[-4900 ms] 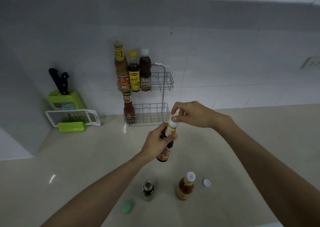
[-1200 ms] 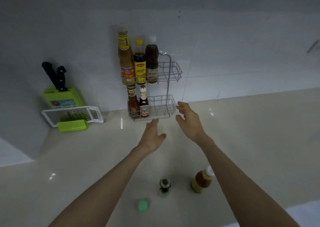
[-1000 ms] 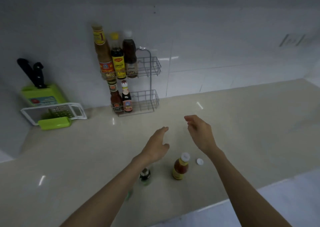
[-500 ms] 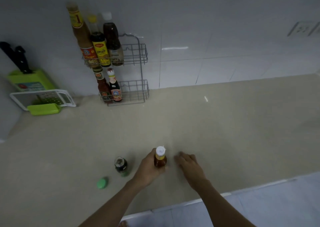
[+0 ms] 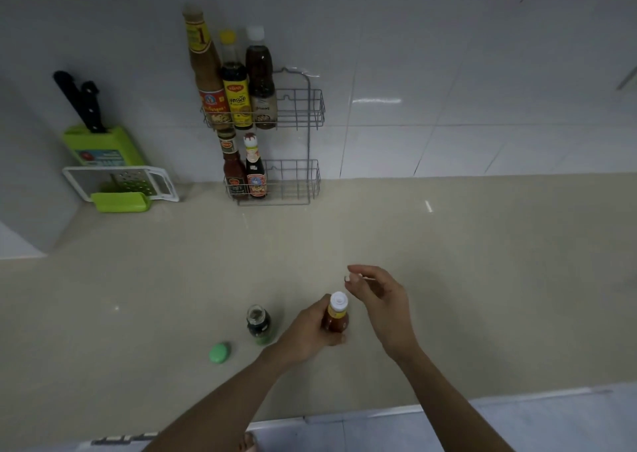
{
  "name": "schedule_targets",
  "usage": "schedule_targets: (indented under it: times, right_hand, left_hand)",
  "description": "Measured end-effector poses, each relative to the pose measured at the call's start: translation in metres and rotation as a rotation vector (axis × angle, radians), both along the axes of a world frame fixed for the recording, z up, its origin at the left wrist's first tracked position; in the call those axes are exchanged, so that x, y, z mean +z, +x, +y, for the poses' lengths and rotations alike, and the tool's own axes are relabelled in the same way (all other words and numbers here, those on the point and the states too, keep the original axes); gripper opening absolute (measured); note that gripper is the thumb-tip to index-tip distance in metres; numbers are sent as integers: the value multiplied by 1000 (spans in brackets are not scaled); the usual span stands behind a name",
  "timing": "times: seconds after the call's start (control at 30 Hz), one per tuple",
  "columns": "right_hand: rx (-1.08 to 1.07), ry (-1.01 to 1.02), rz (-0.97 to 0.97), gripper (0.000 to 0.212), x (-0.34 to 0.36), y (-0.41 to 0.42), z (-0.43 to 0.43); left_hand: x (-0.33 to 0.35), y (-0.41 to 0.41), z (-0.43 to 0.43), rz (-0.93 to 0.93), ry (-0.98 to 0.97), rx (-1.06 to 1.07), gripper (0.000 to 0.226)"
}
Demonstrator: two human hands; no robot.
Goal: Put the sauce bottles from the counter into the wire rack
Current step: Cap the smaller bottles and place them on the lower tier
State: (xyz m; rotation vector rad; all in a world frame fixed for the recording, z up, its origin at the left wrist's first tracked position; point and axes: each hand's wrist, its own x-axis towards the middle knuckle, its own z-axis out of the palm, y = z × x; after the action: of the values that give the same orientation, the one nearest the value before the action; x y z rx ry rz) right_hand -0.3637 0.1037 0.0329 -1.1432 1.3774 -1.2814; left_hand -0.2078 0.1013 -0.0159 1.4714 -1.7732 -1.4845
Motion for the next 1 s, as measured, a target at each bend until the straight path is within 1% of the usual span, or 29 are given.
schedule_targets:
  times: [0.03, 0.07, 0.17, 0.23, 0.33, 0.5, 0.6, 0.7, 0.87, 1.0]
  right_hand:
    - [55, -2, -62, 15, 9, 2, 1]
    - [100, -12, -65, 15, 17, 3, 2]
    - [210, -34, 65, 17, 27, 1, 5]
    - [266, -5, 74, 18, 29, -3, 6]
    - [350, 28, 96, 21, 29, -11, 5]
    - [465, 27, 261, 26, 32, -15, -1]
    - [499, 23, 311, 26, 34, -15, -2]
    - [485, 21, 355, 26, 35, -13, -4]
    - [478, -24, 500, 23, 40, -8, -10]
    - [535, -61, 660, 22, 46, -4, -15]
  left_hand:
    - [0, 1, -1, 5, 14, -4, 48]
    - [0, 1, -1, 9, 23, -9, 45]
    - [1, 3, -3, 17, 25, -34, 46]
    - [1, 5, -6, 37, 28, -54, 49]
    - [1, 8, -8, 52, 39, -81, 45]
    - [0, 10, -9, 84, 52, -93, 50]
    - [-2, 11, -10, 89, 61, -98, 55]
    - [-1, 12, -10, 75, 59, -114, 57]
    - [-1, 11, -11, 89, 42, -117, 56]
    - [-3, 11, -10, 110, 30, -103, 55]
